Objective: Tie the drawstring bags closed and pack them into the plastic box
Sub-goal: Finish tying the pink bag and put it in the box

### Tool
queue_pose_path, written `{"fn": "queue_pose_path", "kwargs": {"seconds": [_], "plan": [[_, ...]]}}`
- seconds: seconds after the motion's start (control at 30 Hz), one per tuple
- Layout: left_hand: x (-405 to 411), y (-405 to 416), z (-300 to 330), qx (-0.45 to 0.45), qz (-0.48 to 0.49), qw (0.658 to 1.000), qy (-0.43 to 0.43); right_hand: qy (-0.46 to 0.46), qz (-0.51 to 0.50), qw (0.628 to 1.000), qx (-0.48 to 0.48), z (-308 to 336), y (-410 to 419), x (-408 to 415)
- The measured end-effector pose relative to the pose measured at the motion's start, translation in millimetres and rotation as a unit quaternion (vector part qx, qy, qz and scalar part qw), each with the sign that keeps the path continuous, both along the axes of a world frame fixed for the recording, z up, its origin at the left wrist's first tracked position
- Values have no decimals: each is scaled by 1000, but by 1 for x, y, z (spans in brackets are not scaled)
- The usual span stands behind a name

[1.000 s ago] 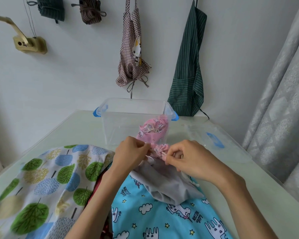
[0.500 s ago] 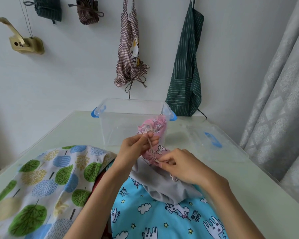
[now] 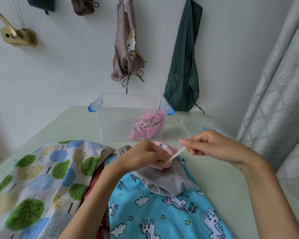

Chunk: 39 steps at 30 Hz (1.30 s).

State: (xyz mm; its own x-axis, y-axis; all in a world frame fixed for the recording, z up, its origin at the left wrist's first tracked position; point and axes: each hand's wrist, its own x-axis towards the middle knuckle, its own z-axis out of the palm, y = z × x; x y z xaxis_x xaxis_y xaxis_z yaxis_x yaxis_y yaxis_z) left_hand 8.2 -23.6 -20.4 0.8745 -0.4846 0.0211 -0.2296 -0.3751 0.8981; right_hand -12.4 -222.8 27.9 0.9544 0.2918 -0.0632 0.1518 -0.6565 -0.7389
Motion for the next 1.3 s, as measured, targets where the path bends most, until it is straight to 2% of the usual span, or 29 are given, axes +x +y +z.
{"fn": "queue_pose_path", "kwargs": {"seconds": [0.07,0.17,0.27,0.37,0.43,0.53,0.63,0.77,0.87,1.03,1.13,1.23,1.3], "plan": [[-3,-3,0,9,-35,999,17,-32,-45,996,70,0,7,2],[-6,-5,4,32,-55,998,27,-109,-88,985,98,-8,26,7],[-7,-7,2,58,-57,997,-1,-147,-49,979,130,-16,46,9],[-6,-2,3,6,-27,999,31,-108,4,984,142,-16,49,11],[-2,4,5,-18,3,999,38,-102,23,990,91,-21,37,14],[1,11,7,-23,30,999,40,-158,45,984,-69,-33,19,19],[-2,11,11,-12,26,998,56,-199,51,975,-80,-37,24,20],[1,14,10,-12,34,997,69,-257,4,962,-91,-44,30,28],[5,21,6,-72,51,990,107,-246,-14,965,-87,-40,19,29],[7,25,6,-211,94,954,191,-165,29,986,0,-13,0,12],[8,23,8,-261,125,934,207,-118,94,988,-27,-1,3,-1],[5,20,10,-270,139,931,201,-33,148,986,-75,5,9,-13],[4,20,10,-274,133,934,188,-41,136,987,-71,2,12,-11]]}}
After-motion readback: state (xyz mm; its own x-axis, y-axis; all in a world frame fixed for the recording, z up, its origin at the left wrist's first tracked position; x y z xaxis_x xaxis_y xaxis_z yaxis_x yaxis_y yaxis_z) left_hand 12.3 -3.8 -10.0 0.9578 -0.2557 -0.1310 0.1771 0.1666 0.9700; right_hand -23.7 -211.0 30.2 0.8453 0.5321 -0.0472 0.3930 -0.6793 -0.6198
